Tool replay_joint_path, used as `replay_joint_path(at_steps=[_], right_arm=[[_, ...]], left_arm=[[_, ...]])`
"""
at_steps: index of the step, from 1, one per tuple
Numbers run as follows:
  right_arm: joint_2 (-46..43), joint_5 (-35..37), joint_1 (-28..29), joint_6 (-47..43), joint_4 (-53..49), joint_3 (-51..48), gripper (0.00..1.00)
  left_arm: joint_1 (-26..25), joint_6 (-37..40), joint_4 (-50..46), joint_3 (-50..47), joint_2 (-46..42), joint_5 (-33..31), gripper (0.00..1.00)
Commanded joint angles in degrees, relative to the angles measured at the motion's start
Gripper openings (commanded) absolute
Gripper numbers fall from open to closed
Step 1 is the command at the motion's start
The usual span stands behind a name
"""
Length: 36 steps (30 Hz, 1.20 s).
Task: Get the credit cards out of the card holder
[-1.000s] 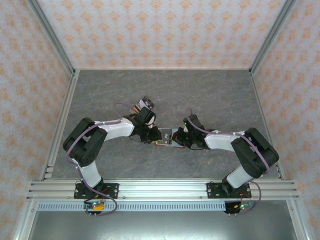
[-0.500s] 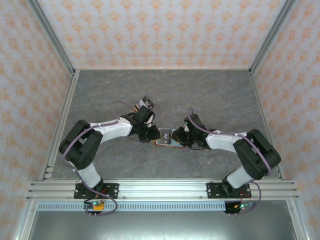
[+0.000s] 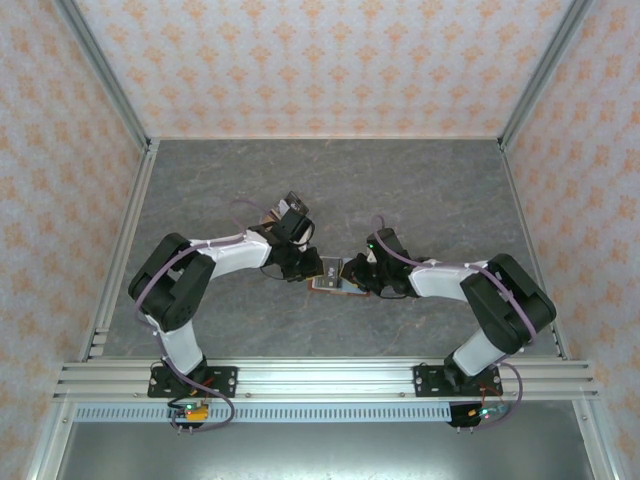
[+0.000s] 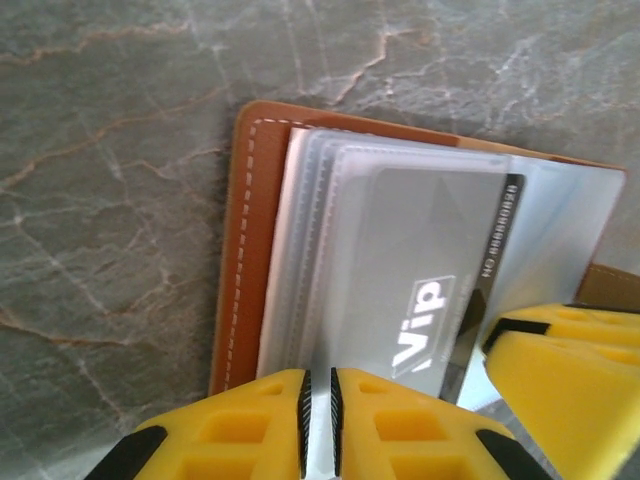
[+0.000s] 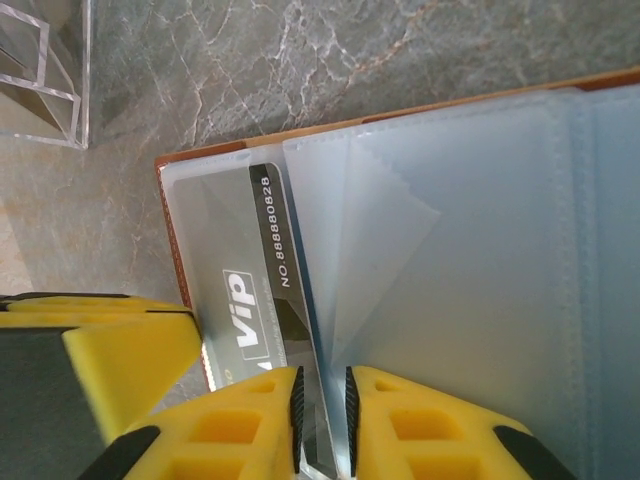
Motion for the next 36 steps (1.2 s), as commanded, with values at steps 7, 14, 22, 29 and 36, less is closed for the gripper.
replay_joint_path(at_steps=[7, 14, 22, 29, 36], right_arm=[[-1.5, 1.1, -0.2, -0.5, 2.2, 1.3, 0.22], [-1.5, -0.1, -0.2, -0.1, 5.7, 0.9, 0.23], [-1.2, 2.7, -0.2, -1.2, 2.7, 2.5, 0.22], [1.8, 3.0, -0.2, -0.9, 1.7, 3.2, 0.24], [4.0, 1.4, -0.2, -1.3, 2.1, 3.9, 0.22]], left_arm=[[-0.2, 1.1, -1.5, -0.8, 1.3, -3.3, 0.15], [-0.2, 1.1, -1.6, -1.4, 1.3, -3.9, 0.14], [-0.2, 1.1, -1.6, -1.7, 1.3, -3.8, 0.14], [-0.2, 0.9, -1.6, -1.9, 1.0, -3.8, 0.14], [-0.2, 1.0, -1.4, -1.9, 1.1, -3.3, 0.14]])
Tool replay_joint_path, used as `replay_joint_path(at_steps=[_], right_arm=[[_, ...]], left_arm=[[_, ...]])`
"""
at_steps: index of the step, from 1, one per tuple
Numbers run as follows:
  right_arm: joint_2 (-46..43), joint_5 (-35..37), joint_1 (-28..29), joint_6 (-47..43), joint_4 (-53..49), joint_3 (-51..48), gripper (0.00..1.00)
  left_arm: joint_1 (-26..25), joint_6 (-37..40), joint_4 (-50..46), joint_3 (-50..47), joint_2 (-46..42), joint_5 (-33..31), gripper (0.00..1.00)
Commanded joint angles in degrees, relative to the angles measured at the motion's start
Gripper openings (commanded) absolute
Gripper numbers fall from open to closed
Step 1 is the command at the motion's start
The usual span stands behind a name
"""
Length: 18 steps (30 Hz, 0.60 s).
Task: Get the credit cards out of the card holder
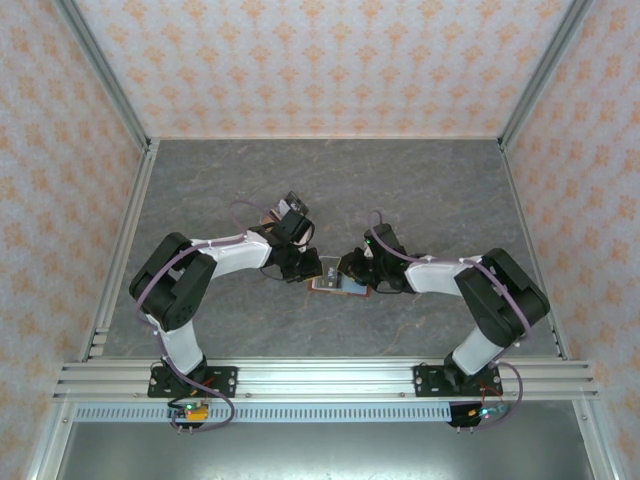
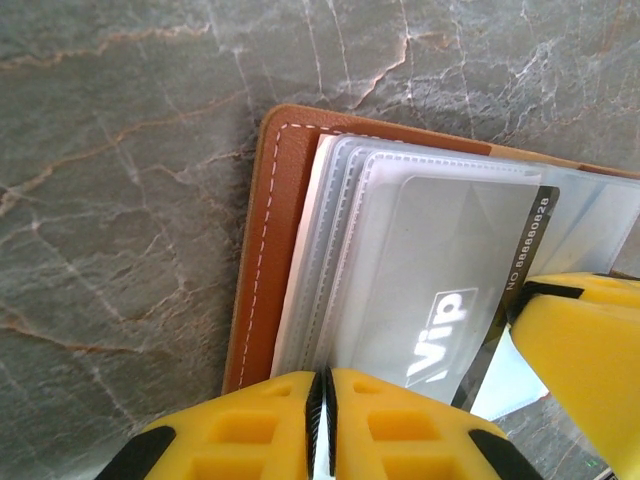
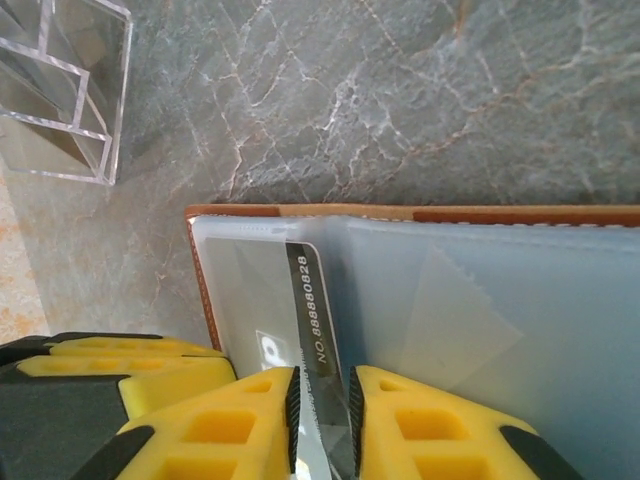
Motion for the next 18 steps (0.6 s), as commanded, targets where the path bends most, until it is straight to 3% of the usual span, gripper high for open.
replay_joint_path(at_steps=[1, 12, 18], right_arm=[[1.6, -0.4, -0.1, -1.1, -0.1, 1.6, 0.22], [3.2, -2.2, -0.1, -1.3, 2.2, 1.3, 0.2], [2.8, -1.8, -0.1, -1.7, 2.0, 1.1, 0.08]], left_arm=[[-0.2, 1.0, -1.7, -1.5, 1.0, -2.5, 0.14], [-0.2, 1.0, -1.3, -1.9, 1.2, -2.2, 0.14], [-0.3, 1.0, -1.2, -2.0, 1.2, -2.2, 0.14]])
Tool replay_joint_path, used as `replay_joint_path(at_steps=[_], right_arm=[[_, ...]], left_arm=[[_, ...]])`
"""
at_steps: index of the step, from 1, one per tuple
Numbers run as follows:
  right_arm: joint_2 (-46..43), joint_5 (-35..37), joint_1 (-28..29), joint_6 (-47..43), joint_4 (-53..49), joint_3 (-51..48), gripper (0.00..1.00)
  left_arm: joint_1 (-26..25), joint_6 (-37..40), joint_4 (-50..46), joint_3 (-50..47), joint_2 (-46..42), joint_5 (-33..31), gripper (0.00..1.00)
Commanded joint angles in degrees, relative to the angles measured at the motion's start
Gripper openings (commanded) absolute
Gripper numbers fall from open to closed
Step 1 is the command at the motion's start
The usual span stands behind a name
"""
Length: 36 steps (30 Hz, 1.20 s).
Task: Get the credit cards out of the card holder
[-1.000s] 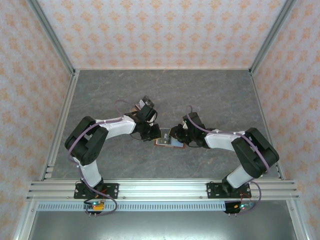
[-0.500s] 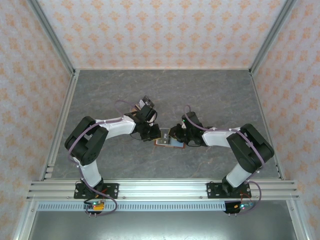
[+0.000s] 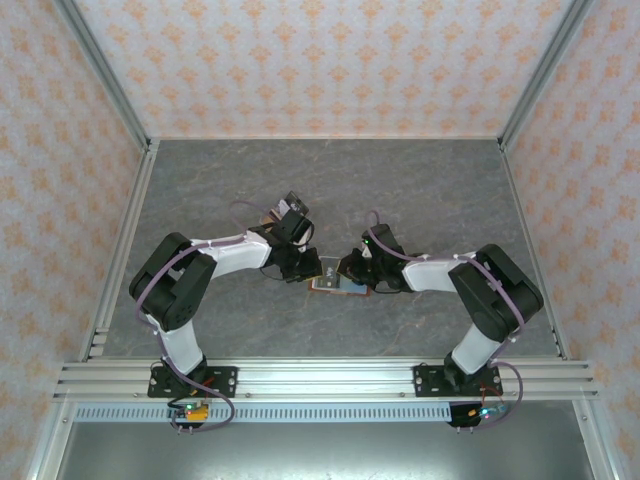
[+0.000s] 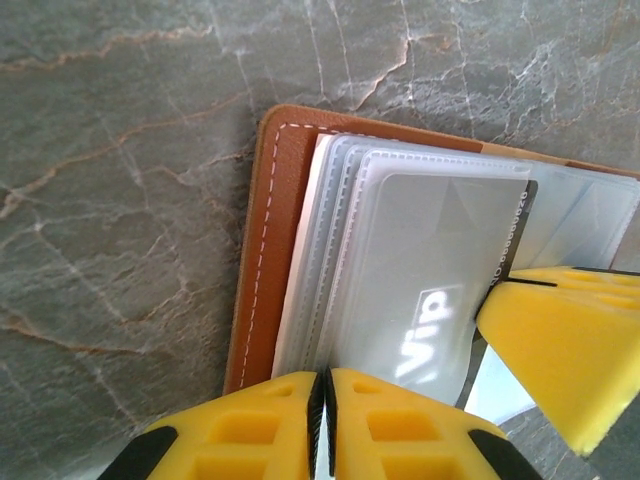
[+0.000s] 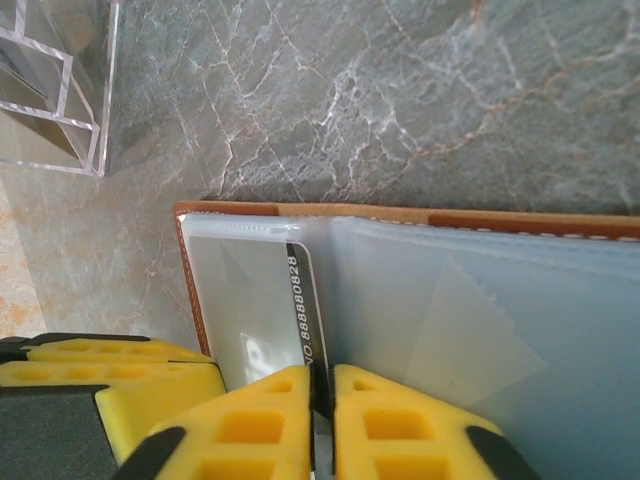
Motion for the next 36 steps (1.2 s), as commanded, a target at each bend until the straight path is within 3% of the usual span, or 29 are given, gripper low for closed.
replay_joint_path(at_steps=[1, 11, 22, 29, 36], right_arm=[[0.3, 0.1, -0.1, -1.0, 0.0, 0.6, 0.06], [-4.7, 3.7, -0.7, -4.2, -5.6, -0.8, 0.02], [-8.5, 6.0, -1.1, -5.3, -7.9, -2.2, 0.01], [-16.1, 6.7, -1.1, -6.9, -11.6, -2.9, 0.0], [-24.9, 5.8, -1.6, -8.3, -13.0, -1.8, 0.0]], left_arm=[[-0.3, 1.0, -1.7, -1.8, 1.1, -2.3, 0.14], [-0.2, 1.7, -3.5, -1.5, -1.5, -3.6, 0.2], [-0.1, 1.5, -2.6, -1.5, -1.4, -2.7, 0.18], [1.7, 1.7, -2.5, -0.8, -4.6, 0.4, 0.19], [7.5, 0.9, 0.2, -2.2, -11.9, 7.4, 0.34]])
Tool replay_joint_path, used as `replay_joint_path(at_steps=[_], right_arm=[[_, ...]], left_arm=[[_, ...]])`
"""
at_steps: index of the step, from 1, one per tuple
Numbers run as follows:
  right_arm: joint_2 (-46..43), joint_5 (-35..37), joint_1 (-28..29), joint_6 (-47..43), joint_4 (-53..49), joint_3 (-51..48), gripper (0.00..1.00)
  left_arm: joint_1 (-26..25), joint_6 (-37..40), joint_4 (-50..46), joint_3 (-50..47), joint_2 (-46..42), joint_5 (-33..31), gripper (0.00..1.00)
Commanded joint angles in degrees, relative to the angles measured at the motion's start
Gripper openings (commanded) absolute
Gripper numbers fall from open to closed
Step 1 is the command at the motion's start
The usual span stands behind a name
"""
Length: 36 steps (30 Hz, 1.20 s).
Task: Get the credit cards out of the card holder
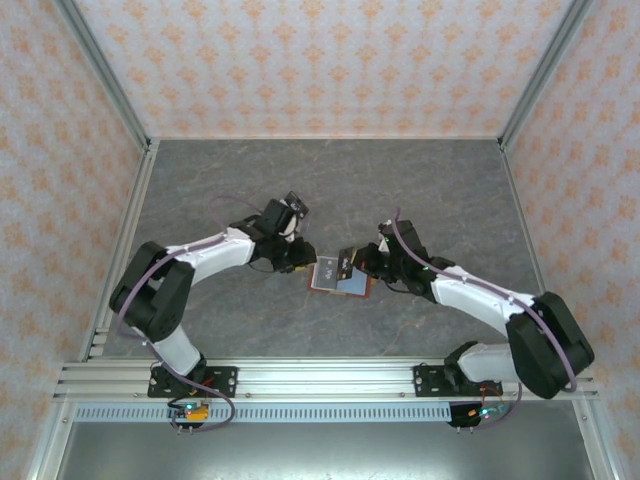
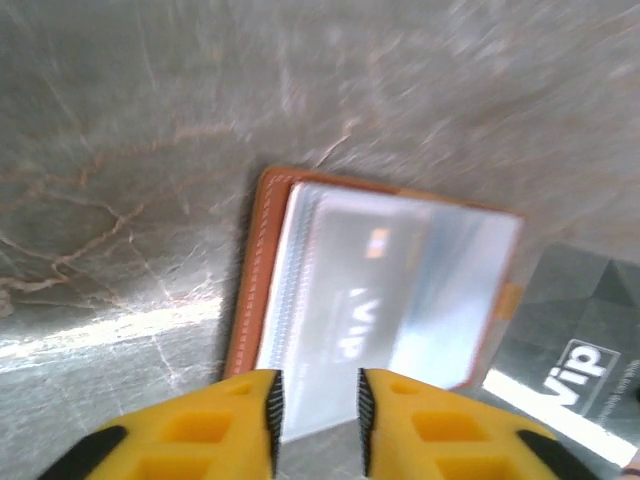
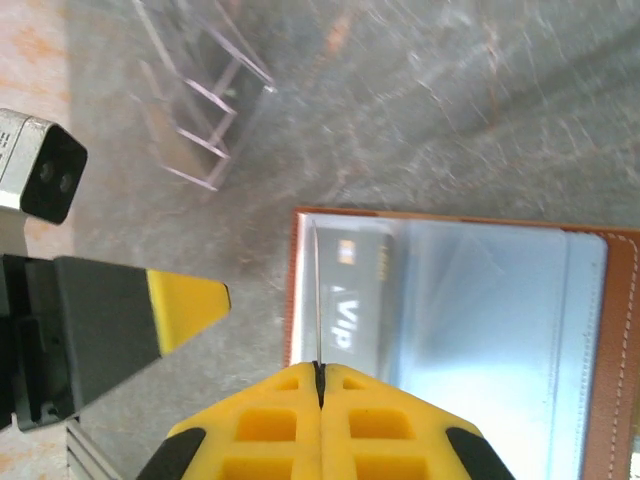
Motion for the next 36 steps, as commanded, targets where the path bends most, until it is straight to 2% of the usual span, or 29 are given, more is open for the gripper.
replay_joint_path(at_steps=[1, 5, 8, 11, 17, 24, 31, 34, 36], right_arm=[[-2.9, -0.7, -0.4, -1.7, -0.7, 1.1, 0.0], [-3.0, -4.2, -0.6, -2.0, 1.1, 4.4, 0.0], [-1.3, -7.3, -0.7, -2.0, 3.4, 7.6, 0.0], [1.2, -10.5, -0.9, -1.3, 6.7, 10.7, 0.0], [6.3, -16.5, -3.0, 3.0, 15.6, 13.6, 0.0], [11.2, -21.6, -3.5, 7.5, 23.3, 16.5, 0.0], [14.2, -23.5, -3.5, 10.7, 27.2, 17.9, 0.0], [15.2, -23.9, -3.6, 11.8, 28.6, 18.2, 0.0], [15.8, -24.0, -3.6, 12.5, 28.9, 18.3, 0.0]], left_arm=[[2.5, -0.1, 2.3, -1.5, -4.6, 5.2, 0.37], [5.7, -4.3, 10.2, -4.2, -8.6, 11.3, 0.55], [6.6, -6.5, 14.6, -4.7, -10.3, 14.4, 0.63], [7.5, -9.5, 19.2, -5.1, -10.5, 17.4, 0.67], [12.8, -10.3, 21.3, -3.4, -11.3, 21.6, 0.68], [13.0, -12.4, 25.3, -2.0, -11.0, 24.0, 0.56], [12.9, -15.4, 29.6, -1.7, -11.6, 24.9, 0.44], [13.0, -16.7, 31.4, -2.0, -11.8, 25.3, 0.34], [13.0, -16.9, 31.5, -2.3, -12.1, 25.2, 0.23]])
